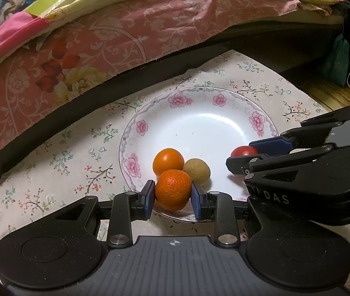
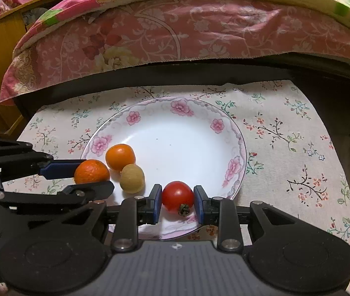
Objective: Organize fruits
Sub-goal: 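Lower the mandarin into the plate and open the left gripper, then open the right gripper to drop the red tomato into the plate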
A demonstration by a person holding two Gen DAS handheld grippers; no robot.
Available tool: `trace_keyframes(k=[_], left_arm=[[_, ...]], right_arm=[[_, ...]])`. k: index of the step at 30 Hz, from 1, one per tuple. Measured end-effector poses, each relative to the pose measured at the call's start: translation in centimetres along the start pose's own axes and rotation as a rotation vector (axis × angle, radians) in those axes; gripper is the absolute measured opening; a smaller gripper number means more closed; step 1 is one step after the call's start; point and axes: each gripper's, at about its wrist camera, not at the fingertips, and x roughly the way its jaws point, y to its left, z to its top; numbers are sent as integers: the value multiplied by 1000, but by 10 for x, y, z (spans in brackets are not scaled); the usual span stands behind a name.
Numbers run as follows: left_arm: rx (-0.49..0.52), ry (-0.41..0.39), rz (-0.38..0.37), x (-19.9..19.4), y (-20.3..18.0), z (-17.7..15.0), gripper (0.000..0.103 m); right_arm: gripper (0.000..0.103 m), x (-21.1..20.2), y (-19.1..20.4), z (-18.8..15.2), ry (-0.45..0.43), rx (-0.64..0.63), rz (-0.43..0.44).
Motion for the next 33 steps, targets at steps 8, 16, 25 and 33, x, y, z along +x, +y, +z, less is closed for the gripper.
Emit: trace_keyframes(k=[8, 16, 25, 33], left_arm=[[12, -6, 17, -2, -1, 0, 41], [9, -14, 26, -3, 1, 1, 46], [9, -20, 39, -8, 4, 2, 51], [21, -26, 43, -11, 0, 3, 55]], right_arm=[[29, 2, 0, 0, -2, -4, -8], [29, 1, -1, 1, -4, 2, -13], [29, -3, -1, 4, -23, 7, -12], [31, -8, -2, 5, -42, 19, -8]])
